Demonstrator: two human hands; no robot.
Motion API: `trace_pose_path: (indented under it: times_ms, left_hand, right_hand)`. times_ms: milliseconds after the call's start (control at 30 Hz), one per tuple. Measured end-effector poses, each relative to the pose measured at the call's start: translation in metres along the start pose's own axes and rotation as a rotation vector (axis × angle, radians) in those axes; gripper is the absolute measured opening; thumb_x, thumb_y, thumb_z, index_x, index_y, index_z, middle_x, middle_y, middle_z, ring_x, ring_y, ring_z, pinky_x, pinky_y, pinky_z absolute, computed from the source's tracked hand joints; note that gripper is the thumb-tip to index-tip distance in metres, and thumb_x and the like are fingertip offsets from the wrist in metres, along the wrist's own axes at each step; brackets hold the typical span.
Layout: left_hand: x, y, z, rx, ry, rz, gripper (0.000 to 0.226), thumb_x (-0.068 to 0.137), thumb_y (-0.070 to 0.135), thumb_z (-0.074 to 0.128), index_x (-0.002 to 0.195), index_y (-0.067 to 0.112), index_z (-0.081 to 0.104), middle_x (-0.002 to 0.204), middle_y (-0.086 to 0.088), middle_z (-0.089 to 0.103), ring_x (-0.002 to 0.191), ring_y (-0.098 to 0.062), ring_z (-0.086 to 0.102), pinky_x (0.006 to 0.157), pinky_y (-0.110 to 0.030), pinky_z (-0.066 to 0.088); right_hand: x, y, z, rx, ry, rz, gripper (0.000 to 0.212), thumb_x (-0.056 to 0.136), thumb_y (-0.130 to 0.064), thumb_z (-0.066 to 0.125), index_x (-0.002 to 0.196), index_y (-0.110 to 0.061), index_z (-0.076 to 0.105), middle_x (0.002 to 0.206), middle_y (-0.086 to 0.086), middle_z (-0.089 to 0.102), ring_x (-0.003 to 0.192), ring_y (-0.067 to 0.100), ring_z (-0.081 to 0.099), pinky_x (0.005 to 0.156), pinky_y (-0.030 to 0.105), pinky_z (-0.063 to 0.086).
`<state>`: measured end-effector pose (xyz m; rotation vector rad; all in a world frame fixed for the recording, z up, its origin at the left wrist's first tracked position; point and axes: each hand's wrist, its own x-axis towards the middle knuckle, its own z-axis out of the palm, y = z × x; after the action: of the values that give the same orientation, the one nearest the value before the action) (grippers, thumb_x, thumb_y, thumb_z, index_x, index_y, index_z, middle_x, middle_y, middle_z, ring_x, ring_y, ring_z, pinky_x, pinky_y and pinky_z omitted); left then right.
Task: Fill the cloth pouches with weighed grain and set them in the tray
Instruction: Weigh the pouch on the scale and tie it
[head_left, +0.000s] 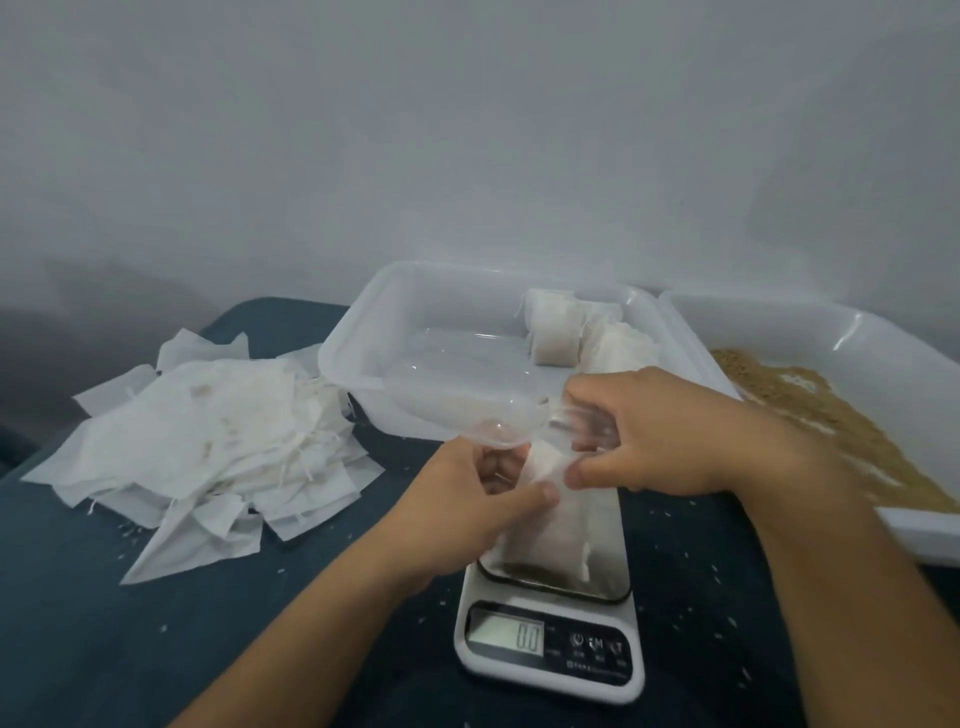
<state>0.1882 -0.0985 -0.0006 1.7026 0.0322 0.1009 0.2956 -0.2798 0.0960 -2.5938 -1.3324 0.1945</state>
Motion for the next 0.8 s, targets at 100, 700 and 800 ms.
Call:
trace_pose_path:
  times_ms: [100,700,800]
  left_hand:
    - [0.001,-0.005,0.004,0.236,0.112,0.028,0.01,0.085,0.025,0.079,0.083,0.033,0.075,0.08,0.012,0.076,0.075,0.0,0.07,0.071,-0.016,0.053]
    - [0.013,-0.022,-0.023,0.369,0.356,-0.01,0.02,0.089,0.053,0.071,0.102,0.04,0.065,0.093,0.034,0.066,0.077,0.006,0.063,0.068,-0.023,0.049]
    - [0.014,-0.023,-0.023,0.371,0.372,-0.024,0.016,0.091,0.051,0.068,0.1,0.038,0.066,0.089,0.033,0.066,0.074,0.006,0.061,0.067,-0.026,0.05]
  right_hand:
    - [0.007,-0.001,0.009,-0.04,0.009,0.025,0.038,0.082,-0.046,0.081,0.081,-0.031,0.047,0.08,-0.015,0.063,0.074,-0.004,0.058,0.06,0.025,0.041]
    - [-0.013,0.017,-0.022,0.117,0.282,0.181,0.046,0.068,-0.065,0.076,0.087,-0.029,0.056,0.096,-0.009,0.07,0.066,0.01,0.068,0.072,0.038,0.056]
    - [-0.017,0.019,-0.025,0.164,0.339,0.186,0.035,0.074,-0.055,0.08,0.088,-0.029,0.06,0.097,-0.015,0.071,0.057,0.003,0.068,0.066,0.032,0.053]
